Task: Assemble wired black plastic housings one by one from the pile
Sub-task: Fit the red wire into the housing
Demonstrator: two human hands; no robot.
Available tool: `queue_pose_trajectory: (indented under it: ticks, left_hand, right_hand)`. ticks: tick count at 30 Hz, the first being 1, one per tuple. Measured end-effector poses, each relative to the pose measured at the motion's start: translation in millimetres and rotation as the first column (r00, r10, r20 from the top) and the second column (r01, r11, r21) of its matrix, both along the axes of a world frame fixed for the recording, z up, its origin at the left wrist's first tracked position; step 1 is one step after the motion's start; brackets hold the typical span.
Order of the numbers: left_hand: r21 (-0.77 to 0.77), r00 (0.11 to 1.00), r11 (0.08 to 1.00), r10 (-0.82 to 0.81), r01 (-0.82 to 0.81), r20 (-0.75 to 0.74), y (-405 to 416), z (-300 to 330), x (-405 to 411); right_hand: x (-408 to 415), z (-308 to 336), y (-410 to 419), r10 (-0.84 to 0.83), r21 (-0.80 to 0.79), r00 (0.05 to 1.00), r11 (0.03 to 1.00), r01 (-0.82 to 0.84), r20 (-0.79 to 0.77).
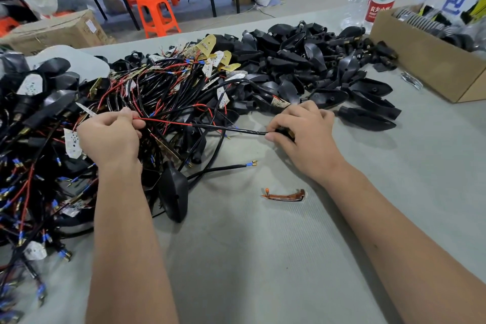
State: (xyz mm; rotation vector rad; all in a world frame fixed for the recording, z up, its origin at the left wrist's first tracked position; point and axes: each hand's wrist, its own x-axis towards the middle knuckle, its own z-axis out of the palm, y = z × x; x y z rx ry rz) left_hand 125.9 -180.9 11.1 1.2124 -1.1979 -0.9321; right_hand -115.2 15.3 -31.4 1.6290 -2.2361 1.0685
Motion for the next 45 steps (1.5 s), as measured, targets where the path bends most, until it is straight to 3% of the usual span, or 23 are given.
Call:
queue_pose_trajectory:
  ticks: [3, 9, 24, 30, 34, 36, 39, 41, 43, 45]
  left_hand:
    - [-0.036, 0.997, 0.998, -0.059, 0.057, -0.054, 5.6, 2.9, -7.5]
    - [-0.112, 0.978, 0.971, -0.211, 0.21, 0.003, 12.0, 6.2, -14.5]
    - [0.012, 0.997, 0.998, -0.058, 0.059, -0.042, 4.4, -4.0, -8.6]
    - [-0.086, 0.958, 0.988, 0.142, -0.124, 0.249, 2.2, 5.7, 10.7]
    - [-0.216, 0.77, 0.935, 0.354, -0.281, 0.531, 10.6, 12.3, 14.5]
    - [-0.32, 0.722, 0.895, 0.442, -0.312, 0.533, 17.4, 19.5, 4.6]
    - [-0.551, 0.868, 0.83, 0.338, -0.093, 0.363, 30.6, 31.6, -22.5]
    - [-0.622, 0.886, 0.761, 0.147, 0.182, 0.439, 41.7, 33.7, -42.8]
    - [-0.489, 0.795, 0.734, -0.113, 0.471, 0.596, 52.9, 32.9, -62.6]
    - [-0.292, 0.639, 0.694, -0.309, 0.658, 0.704, 61.1, 26.6, -77.0]
  right_hand:
    - [-1.6, -1.2, 0.6, -0.053, -0.004, 0.998, 0.999, 0.052, -0.031]
    - [4.5, -1.8, -2.6, -0.005, 0.125, 0.99, 0.992, 0.023, -0.144]
    - [-1.5, -3.0, -1.5, -0.025, -0.028, 1.0, 0.999, 0.025, -0.006]
    - [-6.2, 1.2, 3.9, -0.078, 0.08, 0.995, 0.994, 0.073, 0.063]
    - [-7.7, 3.7, 2.7, -0.029, 0.086, 0.988, 0.996, 0.016, 0.151]
    - [-9.3, 3.7, 2.8, -0.012, 0.057, 0.984, 0.998, 0.002, 0.176]
    - [-9.7, 4.2, 3.7, 0.007, 0.014, 0.976, 1.0, -0.01, 0.218]
    - [-8.7, 5.1, 3.9, 0.022, -0.012, 0.97, 1.0, -0.02, 0.241]
    - [-8.3, 6.7, 4.4, 0.022, -0.022, 0.972, 1.0, -0.018, 0.236]
    - [-8.2, 8.1, 5.2, 0.024, -0.027, 0.97, 0.999, -0.018, 0.241]
